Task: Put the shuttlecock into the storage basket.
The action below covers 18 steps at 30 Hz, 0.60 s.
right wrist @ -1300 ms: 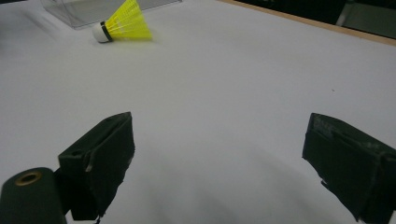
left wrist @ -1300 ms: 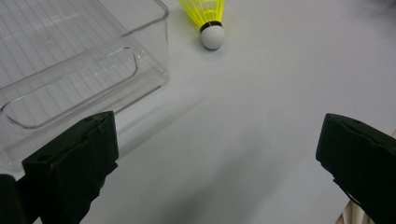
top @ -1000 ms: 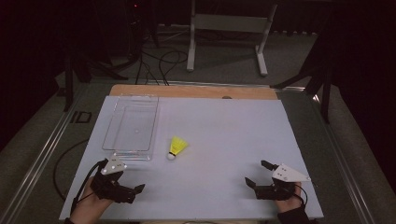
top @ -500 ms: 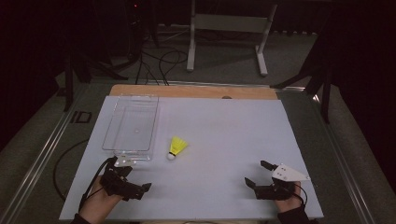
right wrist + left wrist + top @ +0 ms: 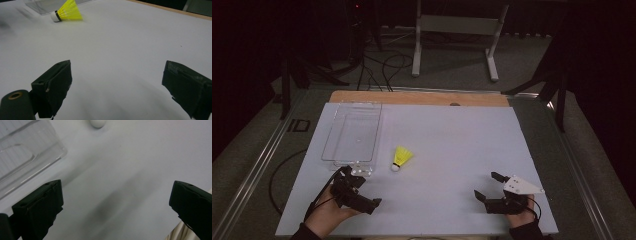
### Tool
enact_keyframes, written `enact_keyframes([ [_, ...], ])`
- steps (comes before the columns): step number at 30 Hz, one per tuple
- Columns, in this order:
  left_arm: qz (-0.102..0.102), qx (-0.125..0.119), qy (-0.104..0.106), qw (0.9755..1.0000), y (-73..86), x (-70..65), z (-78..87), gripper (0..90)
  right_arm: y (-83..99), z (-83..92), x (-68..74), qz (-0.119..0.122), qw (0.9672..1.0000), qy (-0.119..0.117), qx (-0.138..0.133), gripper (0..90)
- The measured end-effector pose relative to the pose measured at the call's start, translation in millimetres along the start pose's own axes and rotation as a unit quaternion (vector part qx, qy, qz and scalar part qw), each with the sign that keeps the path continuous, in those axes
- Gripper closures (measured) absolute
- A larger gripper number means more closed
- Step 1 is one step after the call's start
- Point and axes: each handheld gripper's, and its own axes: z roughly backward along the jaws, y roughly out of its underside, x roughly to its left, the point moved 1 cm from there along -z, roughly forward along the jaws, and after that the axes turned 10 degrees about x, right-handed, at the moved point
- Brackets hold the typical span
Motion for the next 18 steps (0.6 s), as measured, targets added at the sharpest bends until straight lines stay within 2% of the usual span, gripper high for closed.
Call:
enact_keyframes([
  [2,-0.006,-0.001,0.014,0.9999,-3.0,-0.6,1.4,0.0,0.1,-0.2,-0.1,0.000,1.0000,0.000,0.001,9.3],
  [11,-0.026,0.014,0.021,0.9994,-20.0,-4.8,3.3,0.0,0.1,-0.2,0.1,0.000,1.0000,0.000,0.002,9.4],
  [13,-0.030,0.017,0.029,0.9990,-24.1,-4.4,3.3,0.0,0.0,-0.1,0.1,0.001,1.0000,0.000,0.001,9.3],
  [18,-0.037,0.027,0.030,0.9985,-33.9,-3.0,2.6,0.0,0.2,0.0,-0.4,0.000,1.0000,0.002,0.002,9.4],
])
